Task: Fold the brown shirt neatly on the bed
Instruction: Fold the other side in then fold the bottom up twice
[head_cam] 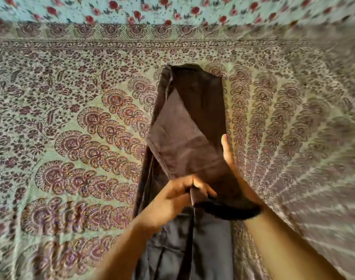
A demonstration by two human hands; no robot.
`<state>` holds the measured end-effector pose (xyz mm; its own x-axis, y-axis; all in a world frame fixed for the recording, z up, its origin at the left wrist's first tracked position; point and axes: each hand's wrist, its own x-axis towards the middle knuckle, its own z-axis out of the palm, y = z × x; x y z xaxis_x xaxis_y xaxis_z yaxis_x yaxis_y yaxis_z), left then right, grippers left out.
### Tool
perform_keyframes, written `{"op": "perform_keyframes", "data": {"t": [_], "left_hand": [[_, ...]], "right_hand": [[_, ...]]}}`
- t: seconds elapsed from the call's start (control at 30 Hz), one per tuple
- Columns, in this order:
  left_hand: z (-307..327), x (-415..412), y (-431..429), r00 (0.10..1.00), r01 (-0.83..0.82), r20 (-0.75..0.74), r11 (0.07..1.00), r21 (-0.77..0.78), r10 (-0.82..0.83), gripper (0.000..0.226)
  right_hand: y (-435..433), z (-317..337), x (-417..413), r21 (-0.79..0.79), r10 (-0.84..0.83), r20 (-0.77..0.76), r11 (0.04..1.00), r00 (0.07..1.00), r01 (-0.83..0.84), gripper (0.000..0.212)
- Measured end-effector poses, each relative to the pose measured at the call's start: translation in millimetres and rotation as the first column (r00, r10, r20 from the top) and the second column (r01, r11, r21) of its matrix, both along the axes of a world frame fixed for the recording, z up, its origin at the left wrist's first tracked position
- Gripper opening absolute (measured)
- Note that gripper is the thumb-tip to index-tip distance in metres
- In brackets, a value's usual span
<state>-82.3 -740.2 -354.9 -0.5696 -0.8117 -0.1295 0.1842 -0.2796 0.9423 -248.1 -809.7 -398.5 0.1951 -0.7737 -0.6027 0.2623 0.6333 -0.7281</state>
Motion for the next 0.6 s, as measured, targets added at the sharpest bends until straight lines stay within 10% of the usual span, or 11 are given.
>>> {"op": "perform_keyframes", "data": {"t": [0.17,0.43,0.6], "left_hand": [[-28.4,-7.1,82.8,0.961,0.139,0.225,0.984,0.111,-0.161,0.021],[-63.8,0.6,173.3,0.626,0.132,0.776,0.991,-0.003,-0.081,0.059],[-68.3,-19.1,198.0,0.518,-0.388,0.817,0.921,-0.042,0.255,0.034]], "right_hand": [[45.7,-8.4,-41.3,0.109,0.009,-0.214,0.994,0.977,0.015,0.01],[149.6,-53.3,-66.2,0.238,-0.006,-0.271,0.968,0.963,0.074,0.036],[171.7,-57.2,-60.3,0.183,0.118,-0.403,0.982,0.907,-0.046,0.025]]}}
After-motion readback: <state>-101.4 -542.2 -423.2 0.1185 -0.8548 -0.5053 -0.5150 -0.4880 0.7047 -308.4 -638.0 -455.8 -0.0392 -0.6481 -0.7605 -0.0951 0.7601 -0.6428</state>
